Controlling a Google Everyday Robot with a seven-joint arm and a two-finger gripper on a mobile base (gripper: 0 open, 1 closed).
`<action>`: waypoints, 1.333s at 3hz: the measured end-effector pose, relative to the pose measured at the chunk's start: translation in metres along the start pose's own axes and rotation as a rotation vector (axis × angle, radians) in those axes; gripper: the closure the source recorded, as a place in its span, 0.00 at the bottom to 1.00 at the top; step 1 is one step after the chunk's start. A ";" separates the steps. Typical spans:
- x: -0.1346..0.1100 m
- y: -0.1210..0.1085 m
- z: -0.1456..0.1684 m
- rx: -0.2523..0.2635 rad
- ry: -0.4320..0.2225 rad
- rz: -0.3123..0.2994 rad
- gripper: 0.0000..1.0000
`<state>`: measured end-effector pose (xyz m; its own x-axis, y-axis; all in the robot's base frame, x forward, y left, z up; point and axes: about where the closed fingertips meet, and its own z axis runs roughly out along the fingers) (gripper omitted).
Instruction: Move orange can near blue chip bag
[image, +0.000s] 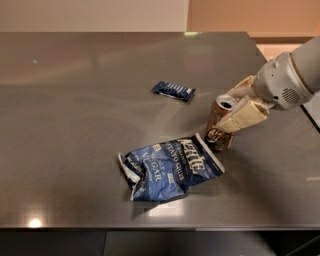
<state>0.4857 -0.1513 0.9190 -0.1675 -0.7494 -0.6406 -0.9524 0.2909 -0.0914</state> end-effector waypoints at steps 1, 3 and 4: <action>0.004 0.006 0.001 -0.003 -0.004 -0.005 0.28; 0.009 0.011 0.005 -0.010 -0.003 -0.008 0.00; 0.009 0.011 0.005 -0.010 -0.003 -0.008 0.00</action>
Offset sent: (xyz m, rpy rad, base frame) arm -0.0124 -0.0050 -0.0137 0.0051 0.0024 0.0094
